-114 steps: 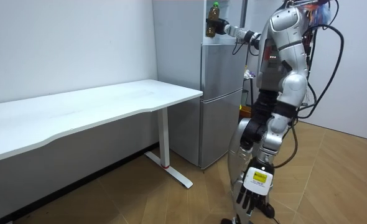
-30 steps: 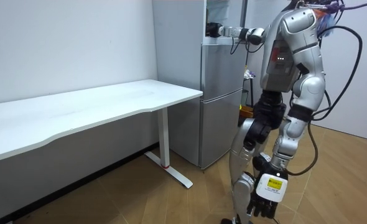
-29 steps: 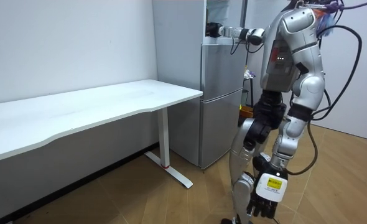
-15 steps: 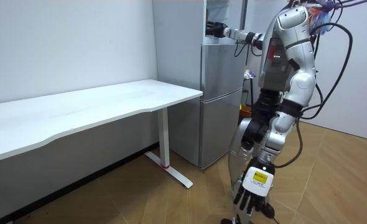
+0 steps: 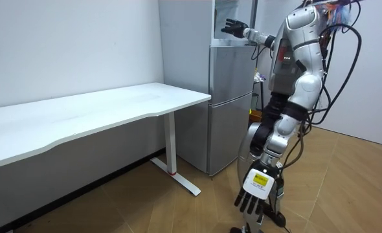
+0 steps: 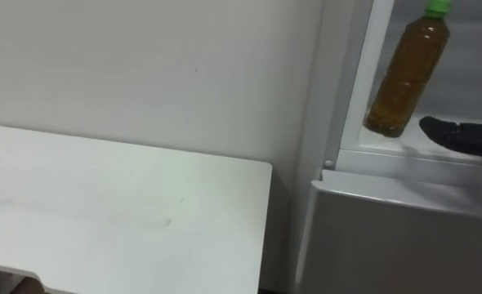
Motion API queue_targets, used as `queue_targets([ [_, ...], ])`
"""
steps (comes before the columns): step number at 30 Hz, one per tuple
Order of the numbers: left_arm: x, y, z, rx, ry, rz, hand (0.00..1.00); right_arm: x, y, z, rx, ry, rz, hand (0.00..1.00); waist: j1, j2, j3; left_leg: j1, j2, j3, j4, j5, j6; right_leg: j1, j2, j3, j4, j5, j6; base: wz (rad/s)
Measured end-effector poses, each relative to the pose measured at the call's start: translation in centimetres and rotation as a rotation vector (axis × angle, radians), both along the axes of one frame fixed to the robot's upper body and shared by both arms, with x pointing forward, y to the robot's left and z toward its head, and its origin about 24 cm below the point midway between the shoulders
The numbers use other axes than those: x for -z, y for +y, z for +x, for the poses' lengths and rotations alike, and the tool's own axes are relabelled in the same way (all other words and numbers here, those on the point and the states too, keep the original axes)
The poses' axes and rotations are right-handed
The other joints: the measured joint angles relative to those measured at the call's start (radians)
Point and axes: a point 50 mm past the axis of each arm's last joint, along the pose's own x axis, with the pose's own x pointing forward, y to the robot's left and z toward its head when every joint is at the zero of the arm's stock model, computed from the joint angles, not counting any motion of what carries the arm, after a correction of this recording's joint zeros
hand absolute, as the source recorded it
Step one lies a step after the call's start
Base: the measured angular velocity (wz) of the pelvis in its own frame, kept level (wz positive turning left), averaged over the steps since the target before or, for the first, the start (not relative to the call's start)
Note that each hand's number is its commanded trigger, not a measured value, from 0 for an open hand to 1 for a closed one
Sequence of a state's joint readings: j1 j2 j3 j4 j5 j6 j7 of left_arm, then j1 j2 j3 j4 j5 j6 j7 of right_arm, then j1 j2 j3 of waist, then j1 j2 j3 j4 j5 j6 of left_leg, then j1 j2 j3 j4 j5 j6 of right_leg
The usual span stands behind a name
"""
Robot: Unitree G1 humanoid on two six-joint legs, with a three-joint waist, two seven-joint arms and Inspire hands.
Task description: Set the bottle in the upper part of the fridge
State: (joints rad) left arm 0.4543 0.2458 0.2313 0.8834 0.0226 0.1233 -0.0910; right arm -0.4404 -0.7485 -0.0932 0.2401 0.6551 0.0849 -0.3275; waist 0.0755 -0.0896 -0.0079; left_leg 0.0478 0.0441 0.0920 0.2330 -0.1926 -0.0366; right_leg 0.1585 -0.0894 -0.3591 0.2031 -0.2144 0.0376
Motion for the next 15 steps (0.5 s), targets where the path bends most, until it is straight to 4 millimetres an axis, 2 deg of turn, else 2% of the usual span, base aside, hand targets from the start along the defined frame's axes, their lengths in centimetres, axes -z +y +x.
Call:
queue_targets([
  [2, 0.0, -0.1, 0.0, -0.013, -0.007, -0.005, 0.00, 0.1, 0.5, -0.2, -0.018, -0.005, -0.004, 0.00, 0.000, -0.003, 0.0019, 0.002, 0.000, 0.000, -0.002, 0.000, 0.000, -0.001, 0.000, 0.000, 0.000, 0.000, 0.000, 0.00],
  [4, 0.1, -0.2, 0.2, -0.010, -0.010, -0.006, 0.00, 0.2, 0.8, -0.5, -0.028, -0.017, 0.002, 0.00, 0.002, -0.003, 0.0076, 0.001, 0.000, 0.000, -0.003, 0.000, 0.000, -0.001, 0.001, 0.003, -0.002, 0.000, 0.000, 0.00],
  [5, 0.1, -0.2, 0.3, -0.010, -0.012, -0.007, 0.00, 0.2, 1.4, -0.7, -0.043, -0.035, 0.011, 0.00, 0.002, -0.003, 0.0115, 0.000, 0.000, 0.000, -0.004, 0.000, 0.000, -0.002, 0.001, 0.004, -0.002, 0.000, 0.000, 0.00],
  [7, 0.2, -0.3, 0.5, -0.006, -0.016, -0.008, 0.00, 0.5, 2.3, -1.3, -0.065, -0.059, 0.012, 0.00, 0.002, -0.001, 0.0140, 0.004, 0.000, 0.003, -0.005, 0.000, 0.000, -0.006, 0.001, 0.007, -0.003, 0.000, 0.000, -0.02],
  [11, 0.3, -0.5, 0.8, -0.007, -0.028, -0.014, 0.00, 1.2, 4.4, -2.7, -0.130, -0.118, 0.047, 0.00, 0.003, 0.014, 0.0155, -0.001, 0.001, 0.014, -0.009, 0.000, 0.000, -0.024, 0.001, 0.024, -0.002, 0.000, 0.000, -0.09],
  [12, 0.4, -0.8, 0.8, -0.009, -0.035, -0.020, 0.00, 1.4, 4.7, -3.0, -0.141, -0.134, 0.063, 0.00, 0.000, 0.022, 0.0121, -0.003, 0.000, 0.018, -0.010, -0.001, 0.000, -0.026, 0.000, 0.027, -0.001, 0.000, 0.000, -0.11],
  [15, 0.5, -1.2, 1.0, -0.006, -0.056, -0.027, 0.00, 1.2, 5.2, -3.7, -0.160, -0.163, 0.080, 0.00, -0.010, 0.037, 0.0089, -0.001, 0.000, 0.022, -0.012, 0.000, 0.000, -0.024, 0.000, 0.033, -0.001, 0.000, 0.000, -0.05],
])
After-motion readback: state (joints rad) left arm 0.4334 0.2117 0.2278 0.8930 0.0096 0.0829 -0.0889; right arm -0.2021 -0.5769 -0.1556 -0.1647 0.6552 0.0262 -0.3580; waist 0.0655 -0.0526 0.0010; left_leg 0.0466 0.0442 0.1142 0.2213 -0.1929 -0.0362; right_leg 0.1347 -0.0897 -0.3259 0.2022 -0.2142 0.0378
